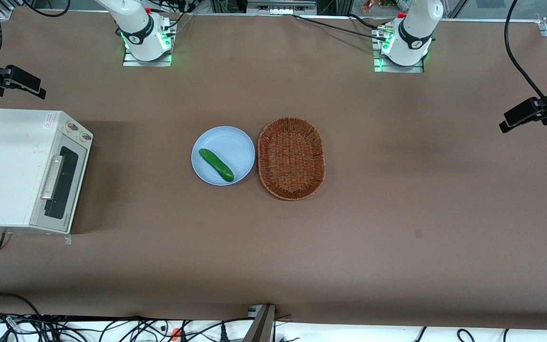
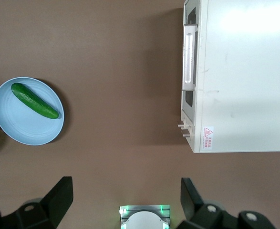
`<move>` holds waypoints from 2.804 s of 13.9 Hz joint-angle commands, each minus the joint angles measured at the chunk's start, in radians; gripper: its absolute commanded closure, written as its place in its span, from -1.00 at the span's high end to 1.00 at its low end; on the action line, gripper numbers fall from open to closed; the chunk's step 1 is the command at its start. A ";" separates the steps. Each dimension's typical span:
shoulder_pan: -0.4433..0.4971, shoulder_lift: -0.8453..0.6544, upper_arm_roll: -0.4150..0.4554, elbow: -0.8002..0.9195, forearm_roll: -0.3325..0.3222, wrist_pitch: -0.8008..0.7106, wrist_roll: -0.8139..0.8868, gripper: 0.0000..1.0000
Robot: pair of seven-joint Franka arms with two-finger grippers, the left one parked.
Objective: Open oven door with right arm only
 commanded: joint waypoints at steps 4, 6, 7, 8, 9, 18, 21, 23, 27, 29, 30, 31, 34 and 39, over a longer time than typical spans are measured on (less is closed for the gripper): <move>0.002 0.000 0.003 0.019 0.008 -0.013 0.013 1.00; 0.002 0.002 0.003 0.021 0.011 -0.014 -0.001 1.00; 0.002 -0.001 0.003 0.019 0.010 -0.014 -0.001 1.00; 0.002 -0.001 0.005 0.019 0.010 -0.016 -0.002 1.00; 0.004 -0.004 0.005 0.019 0.008 -0.019 -0.002 1.00; 0.004 -0.004 0.031 0.018 0.004 -0.053 0.010 1.00; 0.004 -0.004 0.032 0.018 0.004 -0.056 0.011 1.00; 0.004 -0.004 0.033 0.018 0.005 -0.056 0.011 1.00; 0.006 -0.004 0.034 0.016 0.005 -0.056 0.011 1.00; 0.006 0.000 0.054 0.015 0.004 -0.054 0.013 0.99; 0.006 0.005 0.054 0.015 0.004 -0.053 0.024 0.98; 0.010 0.006 0.057 0.013 0.004 -0.048 0.062 0.97; 0.068 0.048 0.068 0.015 -0.058 -0.034 0.109 0.68; 0.200 0.167 0.068 0.019 -0.217 -0.002 0.192 -0.65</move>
